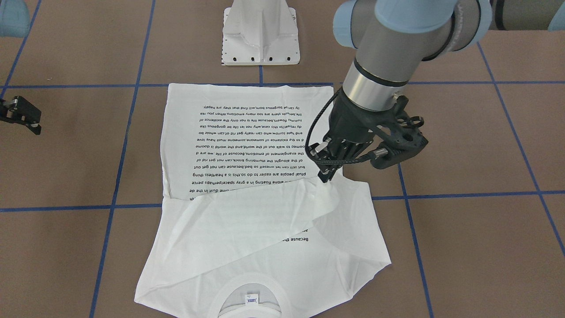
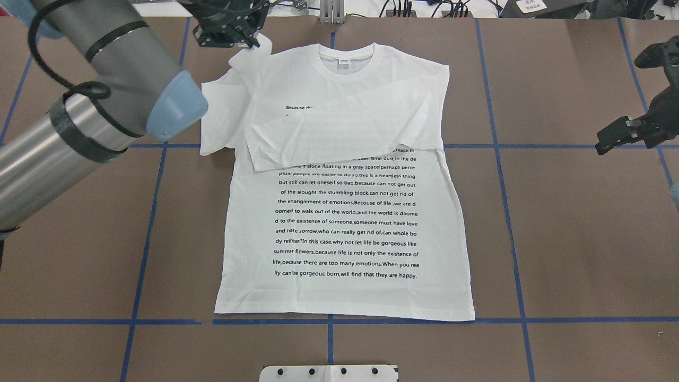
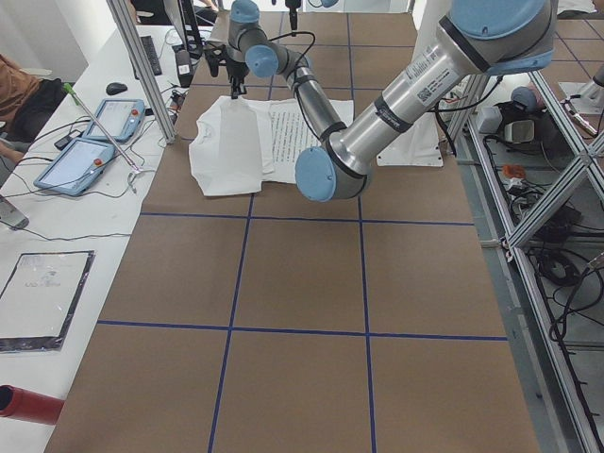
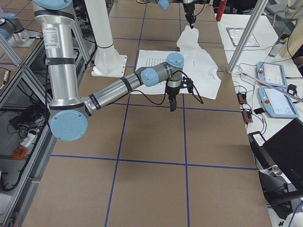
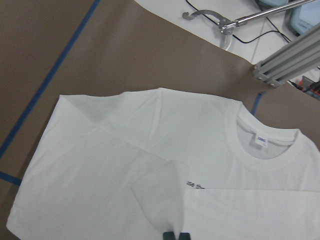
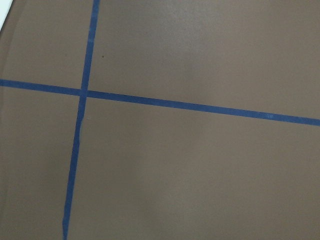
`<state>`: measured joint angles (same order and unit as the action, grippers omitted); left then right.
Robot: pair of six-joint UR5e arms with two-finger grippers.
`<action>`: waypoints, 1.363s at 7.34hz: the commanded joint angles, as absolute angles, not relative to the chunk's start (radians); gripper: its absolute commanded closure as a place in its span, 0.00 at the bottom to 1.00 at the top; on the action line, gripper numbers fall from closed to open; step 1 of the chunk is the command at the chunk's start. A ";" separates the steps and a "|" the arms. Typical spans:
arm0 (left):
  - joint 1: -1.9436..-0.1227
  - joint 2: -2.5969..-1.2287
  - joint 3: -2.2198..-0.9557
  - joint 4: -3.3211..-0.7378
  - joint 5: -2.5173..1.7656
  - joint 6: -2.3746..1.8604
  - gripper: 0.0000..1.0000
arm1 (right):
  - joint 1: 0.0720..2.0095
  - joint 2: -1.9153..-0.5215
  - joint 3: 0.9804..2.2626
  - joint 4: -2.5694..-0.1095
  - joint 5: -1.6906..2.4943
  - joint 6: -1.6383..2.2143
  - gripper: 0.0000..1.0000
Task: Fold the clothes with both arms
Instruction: 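Carry the sleeve with the left gripper across the shirt toward the collar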
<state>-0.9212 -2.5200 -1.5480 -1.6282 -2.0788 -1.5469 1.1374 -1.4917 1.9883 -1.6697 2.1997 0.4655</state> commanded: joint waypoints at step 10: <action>-0.665 -2.617 -1.301 -1.942 -2.035 -1.867 1.00 | 1.137 -1.474 1.953 -1.669 2.200 0.472 0.00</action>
<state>-0.7092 -2.5995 -1.3863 -1.8605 -2.0804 -1.8232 1.1367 -1.4770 1.9680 -1.6701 2.1997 0.4754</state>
